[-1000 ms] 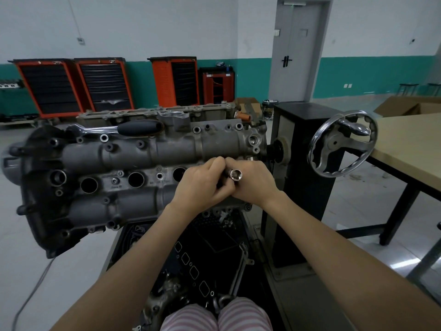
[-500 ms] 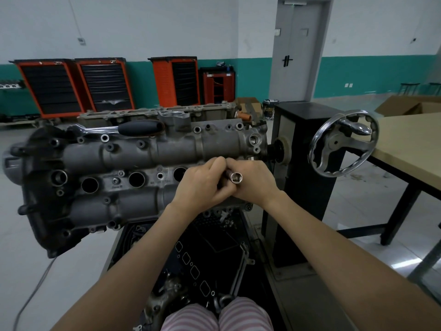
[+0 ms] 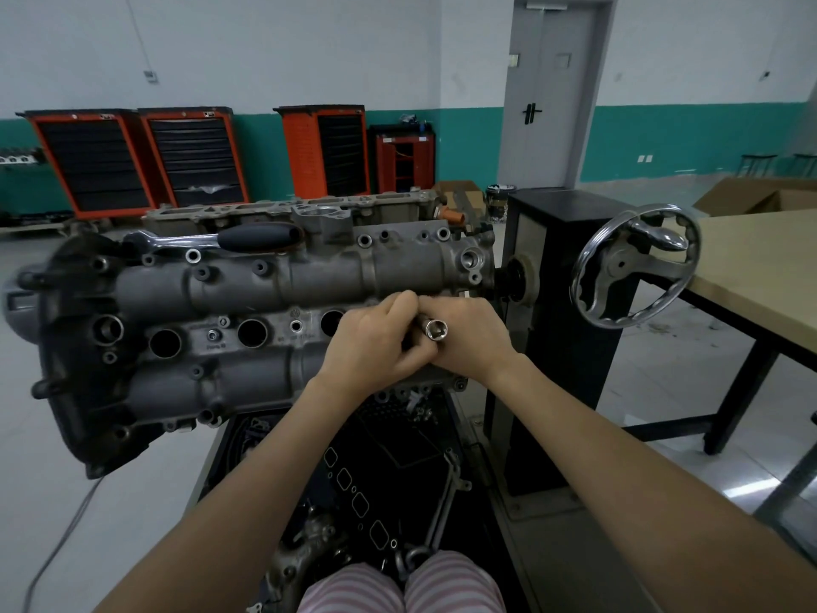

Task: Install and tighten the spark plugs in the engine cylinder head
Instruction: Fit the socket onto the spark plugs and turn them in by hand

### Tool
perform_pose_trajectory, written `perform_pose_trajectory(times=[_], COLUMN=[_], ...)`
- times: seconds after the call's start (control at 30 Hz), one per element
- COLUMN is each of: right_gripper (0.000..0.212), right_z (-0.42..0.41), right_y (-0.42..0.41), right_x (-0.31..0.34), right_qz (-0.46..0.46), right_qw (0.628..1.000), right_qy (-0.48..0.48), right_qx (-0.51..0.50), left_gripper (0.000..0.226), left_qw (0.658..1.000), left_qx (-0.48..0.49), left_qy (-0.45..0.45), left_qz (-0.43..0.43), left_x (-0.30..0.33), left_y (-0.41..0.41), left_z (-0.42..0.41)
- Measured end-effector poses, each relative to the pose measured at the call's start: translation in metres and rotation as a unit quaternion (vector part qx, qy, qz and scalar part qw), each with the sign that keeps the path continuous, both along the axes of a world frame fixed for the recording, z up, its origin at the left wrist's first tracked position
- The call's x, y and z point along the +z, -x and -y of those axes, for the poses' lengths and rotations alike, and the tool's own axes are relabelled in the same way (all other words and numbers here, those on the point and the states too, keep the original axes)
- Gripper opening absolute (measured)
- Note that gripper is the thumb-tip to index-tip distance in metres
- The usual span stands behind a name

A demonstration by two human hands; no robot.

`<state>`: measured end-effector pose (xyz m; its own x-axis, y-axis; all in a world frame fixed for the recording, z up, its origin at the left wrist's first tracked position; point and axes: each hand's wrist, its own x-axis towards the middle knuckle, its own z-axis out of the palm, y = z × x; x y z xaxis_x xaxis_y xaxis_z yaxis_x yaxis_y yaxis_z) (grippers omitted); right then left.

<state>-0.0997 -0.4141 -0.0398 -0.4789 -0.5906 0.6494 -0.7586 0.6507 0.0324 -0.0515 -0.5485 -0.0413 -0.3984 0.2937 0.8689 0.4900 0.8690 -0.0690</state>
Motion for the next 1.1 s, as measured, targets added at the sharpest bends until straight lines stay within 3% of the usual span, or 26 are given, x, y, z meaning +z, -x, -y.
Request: perform_pose_trajectory(times=[0.23,0.6,0.83,1.1], right_gripper=[0.012,0.016,0.016,0.018], right_z=[-0.0007,-0.0002,-0.0001,0.0009], right_y=[-0.0011,0.0,-0.0016,0.0012], right_x=[0.0006,0.0003,0.0005,-0.0003], right_qz=[0.007,-0.033,-0.026,-0.005], right_qw=[0.999,0.998,0.996,0.999], right_qy=[0.036,0.04,0.077,0.039], right_qx=[0.018,0.018,0.036,0.005], left_gripper=[0.04,0.023,0.042,0.027], left_qw=[0.998,1.0,0.999,0.999], left_qx=[0.014,-0.002,-0.011,0.008], left_qy=[-0.005,-0.008,-0.029,-0.021], left_qz=[-0.055,-0.003,-0.041,-0.03], left_x=[-0.0012,0.0,-0.0031,-0.0018], left_y=[0.0047,0.0001,0.0057,0.0021], left_z=[0.0025,-0.0009,0.0034,0.0])
